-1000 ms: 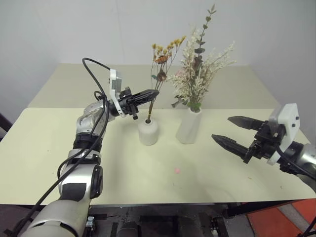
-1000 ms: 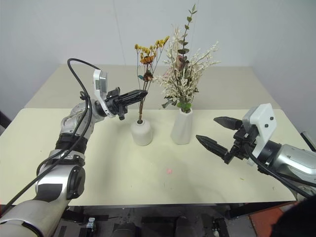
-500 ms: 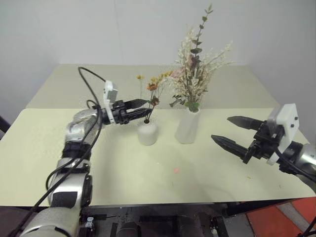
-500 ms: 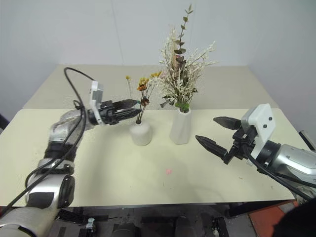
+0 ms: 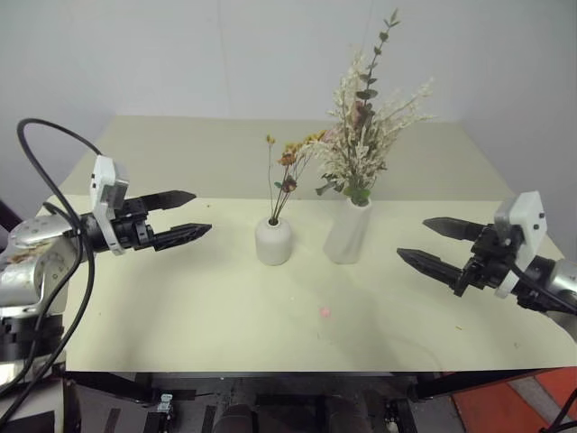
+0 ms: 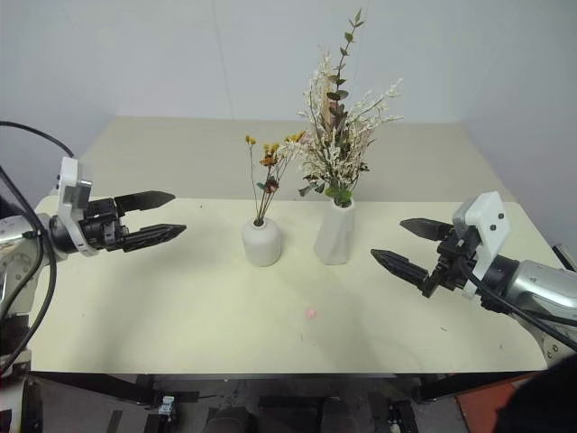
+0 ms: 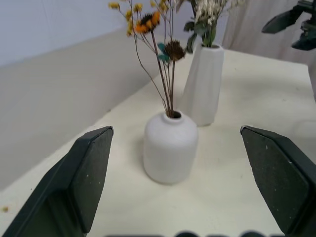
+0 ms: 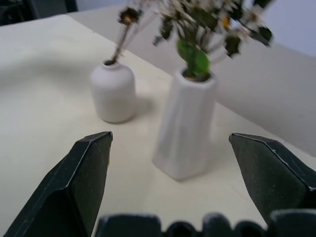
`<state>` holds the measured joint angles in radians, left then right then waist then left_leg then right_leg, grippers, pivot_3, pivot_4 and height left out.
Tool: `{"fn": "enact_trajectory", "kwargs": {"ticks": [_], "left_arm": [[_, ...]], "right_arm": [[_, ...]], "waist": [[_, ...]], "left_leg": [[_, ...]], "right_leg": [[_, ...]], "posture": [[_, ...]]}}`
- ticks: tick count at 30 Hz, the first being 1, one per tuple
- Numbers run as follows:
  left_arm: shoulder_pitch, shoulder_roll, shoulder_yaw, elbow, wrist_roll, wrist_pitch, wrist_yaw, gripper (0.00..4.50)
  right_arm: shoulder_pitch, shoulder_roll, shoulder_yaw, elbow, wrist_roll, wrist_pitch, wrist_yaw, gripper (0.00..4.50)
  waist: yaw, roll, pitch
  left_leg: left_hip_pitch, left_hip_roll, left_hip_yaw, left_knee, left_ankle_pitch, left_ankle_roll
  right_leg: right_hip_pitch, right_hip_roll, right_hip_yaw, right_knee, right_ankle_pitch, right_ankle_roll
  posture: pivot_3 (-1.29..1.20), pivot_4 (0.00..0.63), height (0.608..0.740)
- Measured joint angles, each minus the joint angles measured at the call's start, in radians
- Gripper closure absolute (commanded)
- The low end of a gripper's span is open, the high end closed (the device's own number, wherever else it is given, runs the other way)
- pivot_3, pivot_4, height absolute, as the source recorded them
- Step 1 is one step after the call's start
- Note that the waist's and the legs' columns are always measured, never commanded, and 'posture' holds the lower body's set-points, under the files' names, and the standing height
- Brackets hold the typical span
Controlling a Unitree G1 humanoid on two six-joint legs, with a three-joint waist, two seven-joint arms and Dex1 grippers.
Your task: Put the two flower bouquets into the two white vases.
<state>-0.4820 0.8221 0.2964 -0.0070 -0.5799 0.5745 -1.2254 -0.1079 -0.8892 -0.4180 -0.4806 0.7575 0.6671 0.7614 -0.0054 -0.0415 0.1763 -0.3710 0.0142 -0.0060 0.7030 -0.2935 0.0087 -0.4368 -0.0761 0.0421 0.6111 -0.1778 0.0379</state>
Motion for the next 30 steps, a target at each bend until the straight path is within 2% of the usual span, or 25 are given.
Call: {"fn": "enact_trajectory", "kwargs": {"ticks": [9,18,30], "left_arm": [[0.022,0.013,-0.001,-0.065,-0.011,-0.003,0.070,0.01],[0.009,0.008,-0.015,-0.055,-0.006,-0.006,0.120,0.01],[0.004,0.049,-0.018,-0.051,0.013,-0.006,0.164,0.01]], "right_arm": [[-0.070,0.003,0.048,0.061,-0.053,-0.011,-0.001,0.00],[-0.198,0.063,0.193,0.154,-0.170,-0.026,-0.047,0.00],[-0.256,0.142,0.263,0.250,-0.277,-0.066,-0.067,0.00]], "waist": [[-0.007,0.000,0.000],[-0.009,0.000,0.000],[-0.010,0.000,0.000]], "left_leg": [[0.001,0.000,0.001,0.000,0.000,0.000],[0.001,0.000,0.001,-0.001,0.000,0.000],[0.001,0.000,0.001,-0.001,0.000,0.000]], "right_leg": [[0.000,0.000,0.000,0.000,0.000,0.000],[0.000,0.000,0.001,0.000,0.000,0.000],[0.000,0.000,0.001,0.000,0.000,0.000]], "posture": [[0.00,0.150,0.740],[0.00,0.150,0.740],[0.00,0.150,0.740]]}}
